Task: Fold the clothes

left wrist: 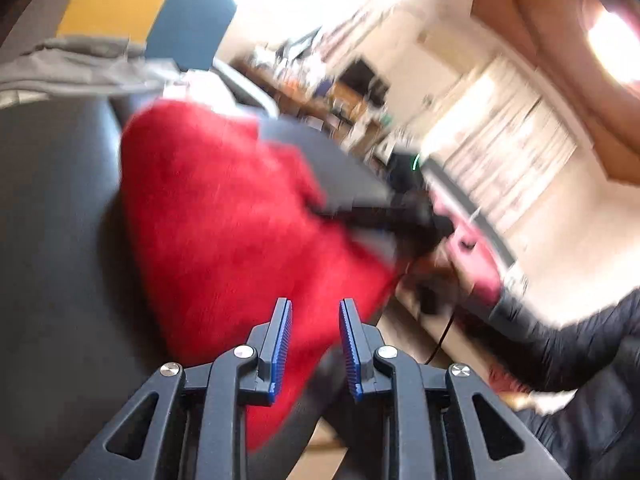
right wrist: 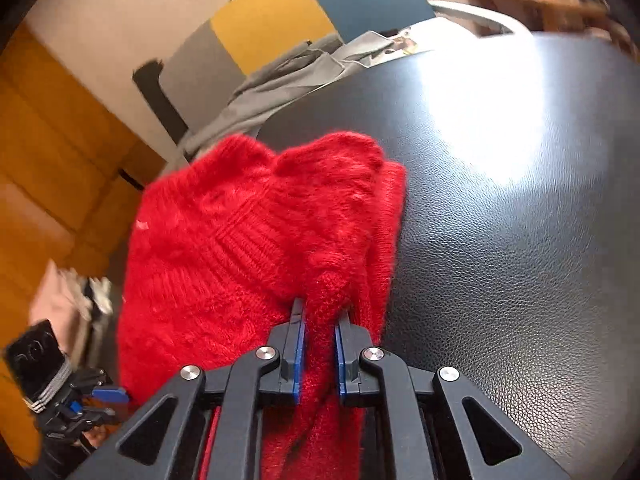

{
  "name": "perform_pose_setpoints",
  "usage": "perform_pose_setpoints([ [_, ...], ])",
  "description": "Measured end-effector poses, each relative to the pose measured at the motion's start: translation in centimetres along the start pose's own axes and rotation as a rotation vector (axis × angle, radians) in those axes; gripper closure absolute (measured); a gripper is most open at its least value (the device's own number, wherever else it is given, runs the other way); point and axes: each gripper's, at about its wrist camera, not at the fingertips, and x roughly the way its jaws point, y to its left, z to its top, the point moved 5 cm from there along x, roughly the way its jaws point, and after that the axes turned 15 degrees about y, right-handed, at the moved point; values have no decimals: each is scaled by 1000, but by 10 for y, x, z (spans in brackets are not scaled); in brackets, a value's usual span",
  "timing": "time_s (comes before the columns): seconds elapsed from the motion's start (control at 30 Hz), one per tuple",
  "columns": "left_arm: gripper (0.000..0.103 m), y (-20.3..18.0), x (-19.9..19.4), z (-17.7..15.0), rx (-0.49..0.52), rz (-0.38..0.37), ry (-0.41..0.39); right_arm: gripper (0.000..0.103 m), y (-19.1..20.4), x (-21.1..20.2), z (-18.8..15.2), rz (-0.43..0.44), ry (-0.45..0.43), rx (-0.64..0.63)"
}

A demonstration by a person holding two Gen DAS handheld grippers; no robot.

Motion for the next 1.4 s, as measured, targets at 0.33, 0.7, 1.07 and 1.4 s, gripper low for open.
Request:
perform_pose_setpoints([
  [0.33, 79, 18, 38, 66, 69, 136, 38, 54, 18, -41, -56, 167, 109, -156],
  [0.7, 78, 16, 76, 61, 136, 188, 105, 96, 26, -37, -108, -22, 314, -378],
  [1.07, 78, 13, 79, 39, 141, 227, 62, 93, 11, -47, -126, -256, 404, -477],
  [1.4, 74, 25, -7, 74, 54, 217, -200, 54, 63, -133, -68, -220, 114, -533],
])
